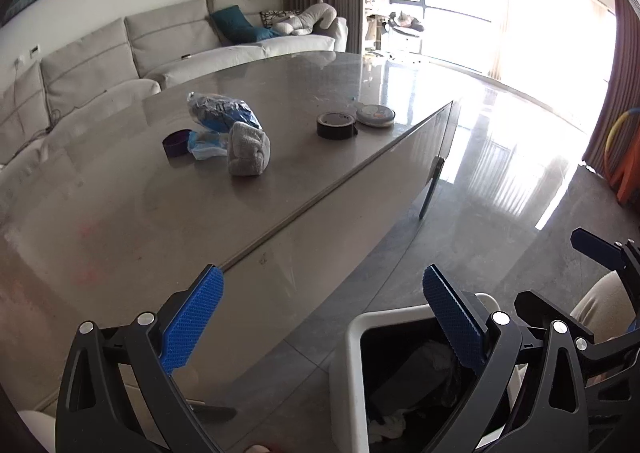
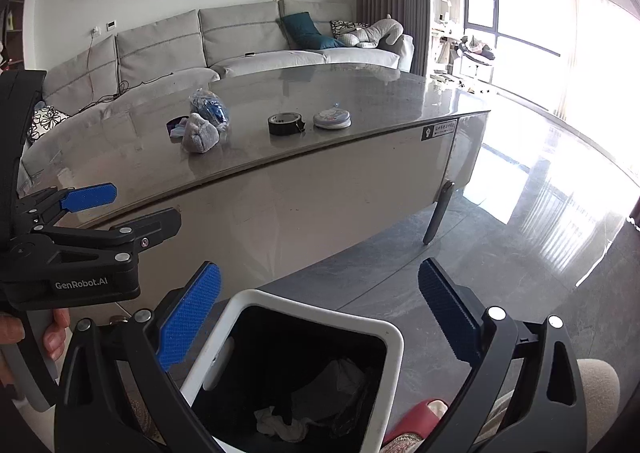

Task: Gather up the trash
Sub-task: 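Grasp the grey sock with the left gripper while the right gripper grasps the black tape roll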

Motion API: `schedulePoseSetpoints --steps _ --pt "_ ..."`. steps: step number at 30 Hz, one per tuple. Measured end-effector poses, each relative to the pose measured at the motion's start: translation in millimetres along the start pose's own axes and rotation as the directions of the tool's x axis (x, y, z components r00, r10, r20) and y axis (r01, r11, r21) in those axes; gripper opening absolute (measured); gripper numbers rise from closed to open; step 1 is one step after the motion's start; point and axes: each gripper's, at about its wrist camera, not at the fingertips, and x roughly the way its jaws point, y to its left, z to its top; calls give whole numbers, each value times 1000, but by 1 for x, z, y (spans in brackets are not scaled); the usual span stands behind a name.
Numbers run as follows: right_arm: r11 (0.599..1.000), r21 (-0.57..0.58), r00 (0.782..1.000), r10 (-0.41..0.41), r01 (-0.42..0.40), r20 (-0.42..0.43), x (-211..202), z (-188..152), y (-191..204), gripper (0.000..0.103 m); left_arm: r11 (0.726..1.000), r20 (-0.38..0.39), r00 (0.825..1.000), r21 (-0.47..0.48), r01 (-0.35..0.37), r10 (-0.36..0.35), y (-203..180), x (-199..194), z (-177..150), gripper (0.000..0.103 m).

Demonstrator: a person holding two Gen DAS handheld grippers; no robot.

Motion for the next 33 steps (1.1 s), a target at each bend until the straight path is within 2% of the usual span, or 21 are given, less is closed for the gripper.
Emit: schedulePoseSetpoints --steps 6,14,17,24,27,33 --pt "999 -32 998 9 -7 57 19 46 3 98 998 31 999 -67 -4 6 19 13 30 98" --pt "995 -97 995 15 -6 99 59 87 16 98 995 21 999 -87 -38 40 40 47 64 98" --pt "996 -92 995 22 -13 96 74 95 17 98 995 7 998 -84 -56 57 44 62 74 98" --pt "996 -85 997 35 -29 74 111 109 17 98 985 -55 997 -161 -66 58 59 98 85 98" --pt "995 -99 997 20 -12 79 121 110 16 98 985 -94 994 -161 -68 54 61 112 84 98" --pt "993 -117 997 22 -13 72 135 110 17 98 985 -104 992 -148 -84 69 64 125 85 98"
